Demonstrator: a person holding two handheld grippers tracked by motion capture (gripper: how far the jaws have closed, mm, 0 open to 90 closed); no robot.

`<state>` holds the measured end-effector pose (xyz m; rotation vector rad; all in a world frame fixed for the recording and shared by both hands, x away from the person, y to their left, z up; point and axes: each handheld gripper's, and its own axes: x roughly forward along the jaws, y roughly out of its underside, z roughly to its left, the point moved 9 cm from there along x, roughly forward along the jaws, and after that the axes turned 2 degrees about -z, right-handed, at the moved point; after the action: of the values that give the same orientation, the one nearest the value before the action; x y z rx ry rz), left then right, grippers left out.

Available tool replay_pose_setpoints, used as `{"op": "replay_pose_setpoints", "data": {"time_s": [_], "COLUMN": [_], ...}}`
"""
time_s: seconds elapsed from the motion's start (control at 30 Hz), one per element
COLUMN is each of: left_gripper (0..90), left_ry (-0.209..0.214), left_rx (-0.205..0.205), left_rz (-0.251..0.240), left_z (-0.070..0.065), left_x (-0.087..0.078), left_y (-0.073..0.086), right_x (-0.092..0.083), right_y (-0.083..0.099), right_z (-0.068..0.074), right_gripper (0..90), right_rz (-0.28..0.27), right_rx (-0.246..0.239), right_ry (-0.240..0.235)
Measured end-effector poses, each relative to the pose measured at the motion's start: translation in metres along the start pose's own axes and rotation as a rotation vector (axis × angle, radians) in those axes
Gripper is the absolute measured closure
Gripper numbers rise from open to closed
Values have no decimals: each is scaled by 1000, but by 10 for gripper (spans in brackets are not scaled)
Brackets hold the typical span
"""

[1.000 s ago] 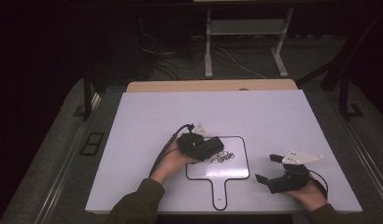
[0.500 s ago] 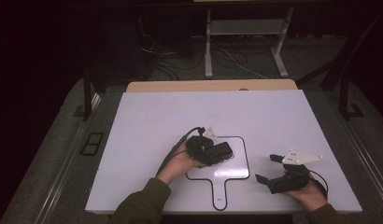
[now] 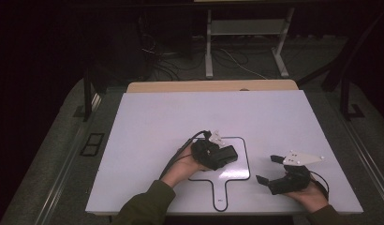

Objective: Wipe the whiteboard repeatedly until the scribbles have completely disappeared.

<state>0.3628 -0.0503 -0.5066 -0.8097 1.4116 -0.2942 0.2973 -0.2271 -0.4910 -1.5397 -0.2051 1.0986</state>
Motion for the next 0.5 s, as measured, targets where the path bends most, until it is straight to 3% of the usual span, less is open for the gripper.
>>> {"op": "replay_pose_setpoints", "data": {"time_s": [0.1,0.13,0.17,0.2,0.23,0.27,0.33,0.37,0.5], "left_gripper": [393,392,392,393,392,392,393,392,393], "left_ry": [-27,-35,-48,-49,-53,-60,-36,-14,6], "left_rx": [-32,-23,-69,-65,-88,-65,-63,-26,20], "left_rz": [-18,-9,-35,-29,-45,-39,-51,-20,1], "left_z": [16,24,30,33,33,33,22,12,-9], "left_x": [2,1,4,3,5,5,7,5,3], "left_y": [-3,-3,-6,-5,-7,-7,-9,-6,-3], "right_x": [0,0,0,0,0,0,0,0,0], "right_y": [0,0,0,0,0,0,0,0,0], "right_z": [0,0,0,0,0,-1,-1,-1,0], "right_gripper": [24,24,24,24,23,24,24,24,24], "right_rz": [0,0,0,0,-1,-2,-2,-2,-2], "right_rx": [1,0,0,0,1,1,1,1,1], "right_ry": [0,1,1,0,0,0,1,0,-1]}}
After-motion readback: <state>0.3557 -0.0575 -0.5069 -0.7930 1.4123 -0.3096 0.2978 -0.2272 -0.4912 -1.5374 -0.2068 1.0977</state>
